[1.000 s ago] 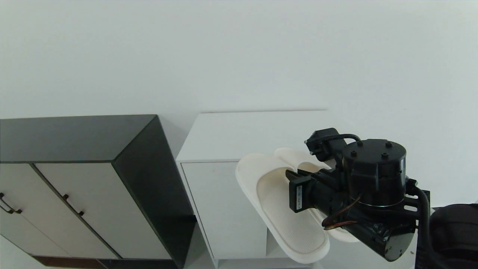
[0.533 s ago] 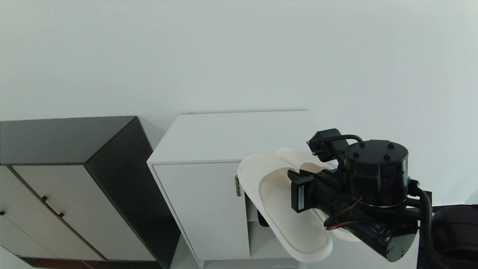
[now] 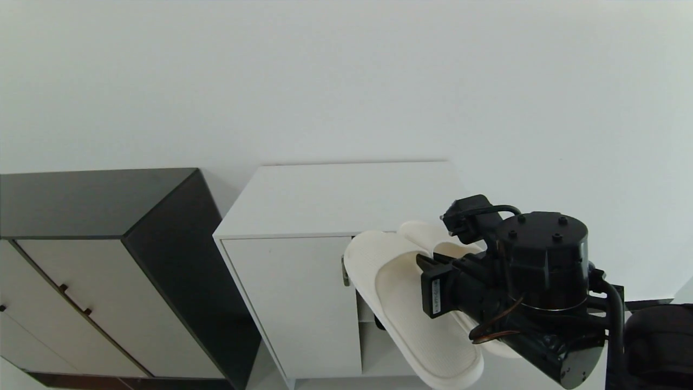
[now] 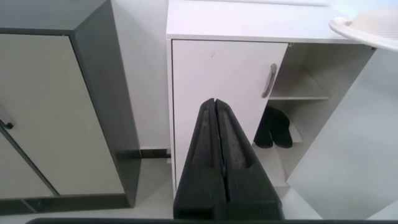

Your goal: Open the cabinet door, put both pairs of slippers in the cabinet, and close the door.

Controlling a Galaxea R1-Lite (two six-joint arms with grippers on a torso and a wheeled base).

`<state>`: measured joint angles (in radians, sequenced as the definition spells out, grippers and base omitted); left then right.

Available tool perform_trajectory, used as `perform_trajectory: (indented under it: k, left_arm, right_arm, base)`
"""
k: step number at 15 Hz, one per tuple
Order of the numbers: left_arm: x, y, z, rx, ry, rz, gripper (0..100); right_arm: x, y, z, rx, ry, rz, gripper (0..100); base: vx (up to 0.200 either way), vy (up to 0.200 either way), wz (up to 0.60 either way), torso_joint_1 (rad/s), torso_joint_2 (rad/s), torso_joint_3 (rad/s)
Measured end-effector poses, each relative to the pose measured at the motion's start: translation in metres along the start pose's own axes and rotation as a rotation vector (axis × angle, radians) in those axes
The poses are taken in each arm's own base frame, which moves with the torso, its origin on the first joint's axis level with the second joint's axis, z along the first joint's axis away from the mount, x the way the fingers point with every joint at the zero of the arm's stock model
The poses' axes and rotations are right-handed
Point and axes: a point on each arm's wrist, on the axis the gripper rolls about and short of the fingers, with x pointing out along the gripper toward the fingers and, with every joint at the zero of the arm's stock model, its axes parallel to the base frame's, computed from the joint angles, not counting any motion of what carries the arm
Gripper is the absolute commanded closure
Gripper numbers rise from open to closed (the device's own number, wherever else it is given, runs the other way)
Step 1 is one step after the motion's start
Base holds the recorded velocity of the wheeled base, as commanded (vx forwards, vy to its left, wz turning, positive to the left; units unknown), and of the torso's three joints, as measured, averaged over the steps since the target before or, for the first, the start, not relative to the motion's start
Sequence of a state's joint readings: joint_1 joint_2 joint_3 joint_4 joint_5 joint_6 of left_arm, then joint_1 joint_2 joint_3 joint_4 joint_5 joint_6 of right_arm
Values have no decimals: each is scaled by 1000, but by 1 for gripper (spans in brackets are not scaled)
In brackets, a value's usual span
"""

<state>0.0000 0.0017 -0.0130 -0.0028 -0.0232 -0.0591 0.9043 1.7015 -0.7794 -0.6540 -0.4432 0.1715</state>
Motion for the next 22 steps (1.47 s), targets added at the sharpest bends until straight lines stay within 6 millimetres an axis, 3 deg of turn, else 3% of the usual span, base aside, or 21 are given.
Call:
perform_trajectory:
  k: [8,22]
  left_arm:
    - [0,0,0,0,1,0,100]
    - [0,0,0,0,0,0,100]
  right_arm:
    - [-1,-1,-3,-9,8,-2,100]
    - [-2,-1,-6,-26,19,0,100]
  base:
    - [0,0,0,-43,99,57]
    - [0,0,0,-209,515,301]
